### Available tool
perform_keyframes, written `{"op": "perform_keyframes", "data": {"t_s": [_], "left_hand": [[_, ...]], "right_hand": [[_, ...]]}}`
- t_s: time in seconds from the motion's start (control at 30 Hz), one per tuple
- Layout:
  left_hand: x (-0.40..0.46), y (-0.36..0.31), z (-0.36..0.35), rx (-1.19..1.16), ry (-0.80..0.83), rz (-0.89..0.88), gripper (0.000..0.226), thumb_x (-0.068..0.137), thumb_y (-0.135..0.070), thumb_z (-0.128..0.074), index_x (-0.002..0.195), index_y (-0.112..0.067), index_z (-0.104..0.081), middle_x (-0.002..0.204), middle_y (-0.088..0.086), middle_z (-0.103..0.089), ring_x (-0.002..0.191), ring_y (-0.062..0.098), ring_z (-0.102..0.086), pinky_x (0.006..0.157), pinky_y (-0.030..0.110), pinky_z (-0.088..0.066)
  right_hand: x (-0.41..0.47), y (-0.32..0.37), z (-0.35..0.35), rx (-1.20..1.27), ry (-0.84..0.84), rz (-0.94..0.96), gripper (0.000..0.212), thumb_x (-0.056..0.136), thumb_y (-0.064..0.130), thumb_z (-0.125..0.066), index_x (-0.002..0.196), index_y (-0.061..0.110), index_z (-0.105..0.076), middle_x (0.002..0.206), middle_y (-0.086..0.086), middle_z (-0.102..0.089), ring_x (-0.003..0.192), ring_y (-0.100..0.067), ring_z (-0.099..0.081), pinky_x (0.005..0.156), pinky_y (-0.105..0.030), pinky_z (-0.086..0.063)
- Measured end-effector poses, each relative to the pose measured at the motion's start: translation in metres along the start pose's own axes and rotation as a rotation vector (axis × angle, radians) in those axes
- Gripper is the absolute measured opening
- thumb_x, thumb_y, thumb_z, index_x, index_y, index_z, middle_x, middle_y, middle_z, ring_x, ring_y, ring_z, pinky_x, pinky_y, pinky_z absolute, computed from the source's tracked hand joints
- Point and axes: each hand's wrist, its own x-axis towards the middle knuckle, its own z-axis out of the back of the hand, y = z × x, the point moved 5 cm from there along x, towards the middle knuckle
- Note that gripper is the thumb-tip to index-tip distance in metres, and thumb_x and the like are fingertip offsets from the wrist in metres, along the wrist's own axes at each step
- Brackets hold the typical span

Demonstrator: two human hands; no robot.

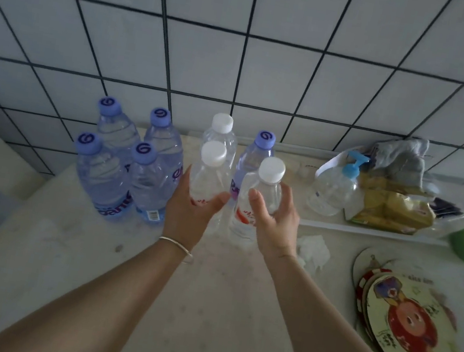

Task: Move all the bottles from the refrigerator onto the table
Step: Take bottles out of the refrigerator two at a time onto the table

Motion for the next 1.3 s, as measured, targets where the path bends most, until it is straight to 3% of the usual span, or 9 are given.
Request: {"op": "perform_keyframes", "data": {"t_s": [0.07,0.17,0.3,0.4,0.57,0.8,0.9,1.03,1.3], "left_hand": [[-0.007,-0.005,0.001,0.057,0.034,0.029,0.046,0.073,-0.025,-0.077,0.114,-0.018,-0.056,0.1,-0.013,-0.064,0.09,-0.001,-0.06,0.072,-0.002,-0.037],[-0.025,-0.003,0.006,0.162,0.059,0.181,0.053,0.068,-0.032,-0.079,0.114,-0.011,-0.06,0.104,-0.002,-0.066,0.096,0.014,-0.061,0.077,0.017,-0.04],[-0.064,-0.021,0.02,0.256,0.115,0.328,0.071,0.068,-0.038,-0.071,0.129,-0.008,-0.052,0.126,0.011,-0.06,0.114,0.029,-0.056,0.089,0.031,-0.04],[-0.1,-0.059,0.034,0.335,0.188,0.322,0.065,0.078,-0.038,-0.064,0.132,-0.006,-0.047,0.131,0.01,-0.056,0.114,0.029,-0.053,0.084,0.027,-0.034],[-0.186,-0.118,0.064,0.255,0.253,0.271,0.093,0.055,-0.048,-0.055,0.139,-0.009,-0.042,0.122,0.014,-0.062,0.115,0.03,-0.057,0.094,0.038,-0.045],[-0.327,-0.142,0.119,0.166,0.11,0.215,0.056,0.073,-0.038,-0.066,0.124,-0.021,-0.052,0.081,-0.008,-0.066,0.099,0.019,-0.065,0.087,0.036,-0.048],[-0.384,-0.142,0.143,0.154,0.138,0.237,0.05,0.079,-0.038,-0.064,0.124,-0.022,-0.05,0.082,-0.011,-0.064,0.1,0.019,-0.066,0.079,0.033,-0.048],[-0.452,-0.145,0.179,0.229,0.201,0.197,0.074,0.058,-0.057,-0.059,0.123,-0.023,-0.05,0.089,-0.012,-0.067,0.1,0.017,-0.064,0.09,0.037,-0.047],[-0.557,-0.126,0.243,0.179,0.182,0.129,0.047,0.081,-0.035,-0.066,0.122,-0.017,-0.053,0.098,-0.001,-0.067,0.1,0.02,-0.063,0.086,0.031,-0.044]], "right_hand": [[-0.009,-0.001,0.009,-0.074,0.077,-0.074,0.055,0.067,0.055,-0.068,0.113,0.031,-0.049,0.096,0.017,-0.059,0.091,-0.013,-0.063,0.084,-0.037,-0.053],[-0.029,0.003,0.029,-0.264,0.104,-0.147,0.063,0.076,0.044,-0.07,0.13,0.024,-0.043,0.121,0.009,-0.055,0.112,-0.013,-0.054,0.091,-0.032,-0.045],[-0.067,0.011,0.063,-0.302,0.151,-0.385,0.022,0.082,0.037,-0.061,0.097,0.021,-0.062,0.096,-0.004,-0.063,0.089,-0.025,-0.059,0.079,-0.037,-0.05],[-0.104,0.026,0.09,-0.25,0.194,-0.445,0.018,0.083,0.034,-0.06,0.073,0.02,-0.059,0.092,-0.011,-0.068,0.088,-0.029,-0.064,0.075,-0.034,-0.05],[-0.177,0.073,0.13,-0.139,0.302,-0.365,0.014,0.091,0.031,-0.054,0.082,0.021,-0.057,0.084,0.0,-0.061,0.066,-0.009,-0.054,0.058,-0.021,-0.044],[-0.297,0.099,0.145,-0.028,0.287,-0.331,0.021,0.092,0.037,-0.052,0.092,0.017,-0.055,0.077,0.0,-0.059,0.067,-0.015,-0.056,0.061,-0.027,-0.043],[-0.359,0.099,0.141,-0.034,0.293,-0.332,0.03,0.091,0.039,-0.053,0.105,0.012,-0.056,0.076,0.001,-0.058,0.063,-0.013,-0.055,0.058,-0.026,-0.042],[-0.439,0.102,0.136,-0.007,0.342,-0.359,0.04,0.092,0.039,-0.052,0.119,0.009,-0.051,0.08,0.0,-0.058,0.064,-0.013,-0.056,0.057,-0.026,-0.042],[-0.577,0.119,0.138,-0.051,0.279,-0.328,0.039,0.093,0.038,-0.05,0.12,0.01,-0.05,0.083,0.001,-0.059,0.067,-0.013,-0.057,0.058,-0.026,-0.044]]}}
